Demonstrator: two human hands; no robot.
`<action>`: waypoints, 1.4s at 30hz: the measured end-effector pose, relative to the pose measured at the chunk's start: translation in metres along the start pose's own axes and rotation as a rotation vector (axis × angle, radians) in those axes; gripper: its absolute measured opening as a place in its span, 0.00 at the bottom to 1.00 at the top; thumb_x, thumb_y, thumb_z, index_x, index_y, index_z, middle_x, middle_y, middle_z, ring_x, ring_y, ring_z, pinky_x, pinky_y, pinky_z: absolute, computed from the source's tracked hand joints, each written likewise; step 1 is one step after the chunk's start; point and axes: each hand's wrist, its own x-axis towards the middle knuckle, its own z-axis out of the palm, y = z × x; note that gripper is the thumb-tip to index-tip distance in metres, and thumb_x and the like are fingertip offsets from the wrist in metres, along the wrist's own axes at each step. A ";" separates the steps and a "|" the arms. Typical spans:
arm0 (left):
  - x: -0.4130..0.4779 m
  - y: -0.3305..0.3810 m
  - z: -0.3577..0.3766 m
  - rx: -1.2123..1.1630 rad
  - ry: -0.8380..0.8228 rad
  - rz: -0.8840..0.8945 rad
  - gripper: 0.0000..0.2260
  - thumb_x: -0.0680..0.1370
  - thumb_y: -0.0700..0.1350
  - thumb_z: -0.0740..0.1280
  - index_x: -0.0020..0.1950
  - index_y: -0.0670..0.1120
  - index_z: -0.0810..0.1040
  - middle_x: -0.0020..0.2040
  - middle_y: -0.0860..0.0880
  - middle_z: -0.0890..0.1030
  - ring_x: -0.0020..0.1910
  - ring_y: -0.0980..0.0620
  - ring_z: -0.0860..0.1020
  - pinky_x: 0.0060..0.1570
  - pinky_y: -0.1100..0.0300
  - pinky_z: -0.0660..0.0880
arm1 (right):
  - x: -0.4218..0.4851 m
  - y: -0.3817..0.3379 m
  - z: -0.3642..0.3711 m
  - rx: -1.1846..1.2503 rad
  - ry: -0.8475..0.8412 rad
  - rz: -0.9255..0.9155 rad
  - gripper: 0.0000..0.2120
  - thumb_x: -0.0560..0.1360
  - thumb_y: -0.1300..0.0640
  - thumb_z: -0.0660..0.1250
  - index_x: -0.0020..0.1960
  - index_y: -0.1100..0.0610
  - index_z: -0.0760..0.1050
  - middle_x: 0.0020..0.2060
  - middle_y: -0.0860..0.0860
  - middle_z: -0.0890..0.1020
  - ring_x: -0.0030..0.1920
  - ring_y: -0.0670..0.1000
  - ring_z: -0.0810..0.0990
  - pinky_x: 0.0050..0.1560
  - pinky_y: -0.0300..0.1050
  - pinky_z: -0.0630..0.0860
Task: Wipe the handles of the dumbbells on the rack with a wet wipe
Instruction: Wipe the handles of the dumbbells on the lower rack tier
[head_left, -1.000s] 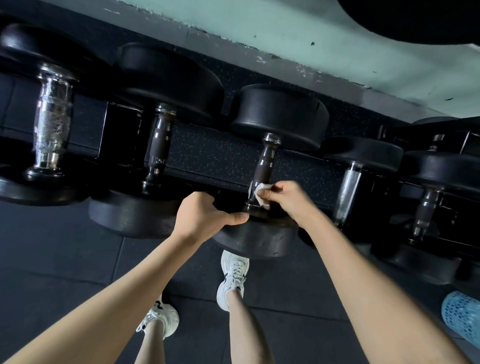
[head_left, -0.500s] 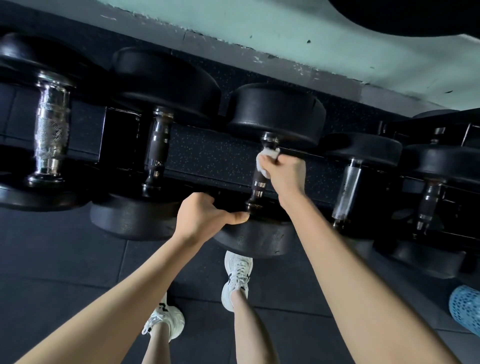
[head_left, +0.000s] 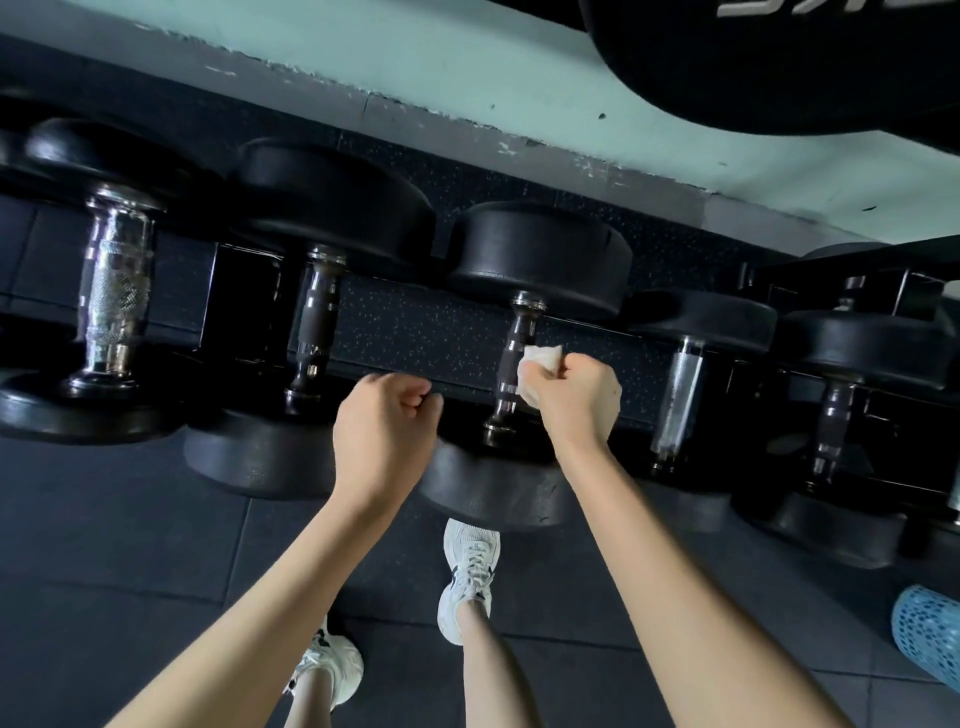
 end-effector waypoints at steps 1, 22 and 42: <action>-0.001 0.004 -0.001 -0.108 0.069 0.009 0.04 0.74 0.40 0.69 0.45 0.44 0.83 0.40 0.50 0.83 0.42 0.51 0.80 0.45 0.60 0.74 | -0.003 -0.002 -0.001 0.071 -0.008 -0.029 0.17 0.71 0.55 0.68 0.27 0.55 0.65 0.24 0.47 0.69 0.30 0.50 0.69 0.29 0.42 0.61; 0.061 0.030 0.110 -0.388 -0.102 -0.222 0.12 0.75 0.50 0.70 0.48 0.41 0.84 0.42 0.44 0.84 0.43 0.49 0.81 0.46 0.61 0.73 | -0.055 0.055 -0.006 0.091 -0.119 -0.207 0.21 0.81 0.50 0.50 0.50 0.59 0.78 0.46 0.54 0.83 0.49 0.55 0.79 0.53 0.48 0.71; 0.068 0.041 0.110 -0.142 -0.035 0.052 0.14 0.77 0.52 0.61 0.37 0.45 0.78 0.31 0.50 0.77 0.35 0.51 0.75 0.30 0.67 0.65 | -0.056 0.072 0.019 0.236 0.155 -0.303 0.22 0.78 0.55 0.48 0.47 0.61 0.80 0.43 0.52 0.83 0.46 0.50 0.78 0.63 0.55 0.68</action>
